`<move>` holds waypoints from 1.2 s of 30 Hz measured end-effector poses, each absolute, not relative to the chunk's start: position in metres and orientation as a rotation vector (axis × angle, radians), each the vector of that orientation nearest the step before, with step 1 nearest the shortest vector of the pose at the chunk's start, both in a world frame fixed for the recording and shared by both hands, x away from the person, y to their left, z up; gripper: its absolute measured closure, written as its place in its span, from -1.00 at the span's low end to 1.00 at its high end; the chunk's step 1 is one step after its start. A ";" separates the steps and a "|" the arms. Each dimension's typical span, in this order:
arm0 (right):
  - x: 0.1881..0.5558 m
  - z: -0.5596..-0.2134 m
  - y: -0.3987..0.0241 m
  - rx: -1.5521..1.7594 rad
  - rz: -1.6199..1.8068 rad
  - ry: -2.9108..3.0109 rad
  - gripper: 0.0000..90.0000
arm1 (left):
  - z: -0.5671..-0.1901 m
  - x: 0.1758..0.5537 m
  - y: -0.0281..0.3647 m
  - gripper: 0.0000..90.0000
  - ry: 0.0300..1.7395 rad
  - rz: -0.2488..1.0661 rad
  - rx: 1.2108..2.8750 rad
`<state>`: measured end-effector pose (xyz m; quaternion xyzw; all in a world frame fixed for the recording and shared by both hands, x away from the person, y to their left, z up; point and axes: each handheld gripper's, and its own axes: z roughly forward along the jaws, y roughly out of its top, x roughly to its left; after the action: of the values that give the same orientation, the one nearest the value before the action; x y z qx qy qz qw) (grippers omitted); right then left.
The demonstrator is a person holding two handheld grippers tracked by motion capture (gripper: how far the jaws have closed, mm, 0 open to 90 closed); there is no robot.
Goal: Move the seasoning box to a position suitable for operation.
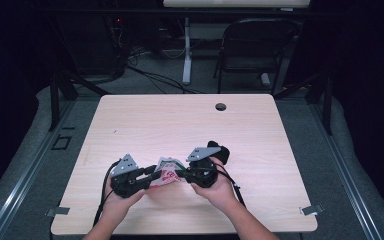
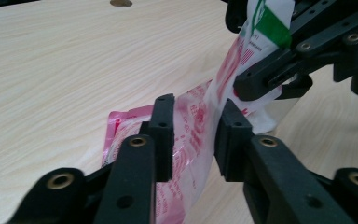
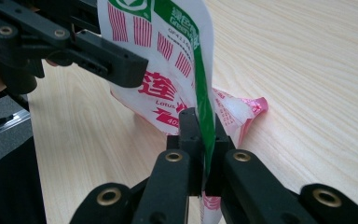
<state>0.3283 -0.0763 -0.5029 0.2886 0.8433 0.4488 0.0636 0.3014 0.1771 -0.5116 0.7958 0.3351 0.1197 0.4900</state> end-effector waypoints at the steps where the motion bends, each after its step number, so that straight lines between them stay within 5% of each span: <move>1: 0.329 -0.503 -0.076 0.876 1.365 2.543 1.00 | -0.512 0.302 0.178 0.48 0.816 0.295 1.940; 11: 0.333 -0.499 -0.073 0.841 1.374 2.553 1.00 | -0.527 0.301 0.180 0.11 0.844 0.331 1.976; 33: 0.337 -0.496 -0.069 0.811 1.397 2.512 1.00 | -0.557 0.314 0.175 0.02 0.838 0.335 2.073; 36: 0.340 -0.494 -0.067 0.809 1.388 2.512 1.00 | -0.556 0.314 0.176 0.13 0.837 0.347 2.073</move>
<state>0.3396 -0.0675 -0.4936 0.2704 0.8397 0.4641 0.0799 0.3145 0.1757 -0.5562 0.8292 0.3346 0.1388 0.4256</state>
